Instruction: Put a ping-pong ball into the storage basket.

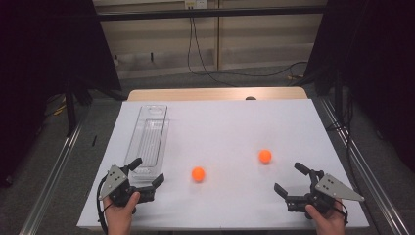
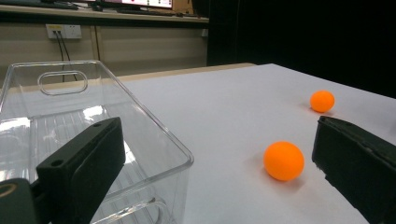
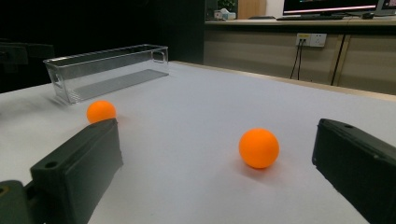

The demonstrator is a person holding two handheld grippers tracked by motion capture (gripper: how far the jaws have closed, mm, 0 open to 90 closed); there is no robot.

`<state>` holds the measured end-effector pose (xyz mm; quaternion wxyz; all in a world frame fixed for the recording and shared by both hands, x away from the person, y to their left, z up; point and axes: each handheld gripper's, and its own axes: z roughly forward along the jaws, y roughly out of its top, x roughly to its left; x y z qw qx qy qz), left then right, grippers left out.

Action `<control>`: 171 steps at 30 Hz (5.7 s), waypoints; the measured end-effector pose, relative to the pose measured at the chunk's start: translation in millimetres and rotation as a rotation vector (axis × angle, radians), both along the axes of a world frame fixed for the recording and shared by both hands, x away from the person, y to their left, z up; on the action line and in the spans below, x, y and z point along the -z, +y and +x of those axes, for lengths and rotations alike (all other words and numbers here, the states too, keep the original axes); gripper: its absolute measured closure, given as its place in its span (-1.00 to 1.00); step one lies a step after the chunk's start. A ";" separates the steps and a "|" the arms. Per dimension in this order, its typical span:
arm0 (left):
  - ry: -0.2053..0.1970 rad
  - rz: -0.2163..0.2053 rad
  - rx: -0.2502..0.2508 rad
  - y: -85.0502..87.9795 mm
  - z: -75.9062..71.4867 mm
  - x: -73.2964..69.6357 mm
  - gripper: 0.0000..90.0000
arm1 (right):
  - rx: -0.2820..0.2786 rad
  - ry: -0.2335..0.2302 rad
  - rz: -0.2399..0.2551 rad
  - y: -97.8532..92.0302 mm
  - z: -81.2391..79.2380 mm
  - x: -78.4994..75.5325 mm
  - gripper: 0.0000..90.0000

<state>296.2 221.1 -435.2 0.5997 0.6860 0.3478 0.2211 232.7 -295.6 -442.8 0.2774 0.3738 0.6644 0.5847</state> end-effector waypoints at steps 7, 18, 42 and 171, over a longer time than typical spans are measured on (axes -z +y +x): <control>-0.004 0.007 0.004 -1.9 0.6 -0.6 -0.94 | -0.002 -0.001 -0.001 0.2 -0.5 0.3 -0.98; -0.011 0.005 0.010 -3.2 0.9 -2.6 -0.95 | -0.007 -0.002 -0.008 0.7 -0.3 0.4 -0.98; -0.010 0.012 0.049 -18.8 3.9 -7.4 -0.97 | -0.009 -0.006 -0.008 0.0 -1.3 0.4 -0.98; 0.166 0.173 0.171 -91.2 23.6 1.7 -0.92 | -0.014 -0.011 -0.008 -2.3 -4.1 0.1 -0.97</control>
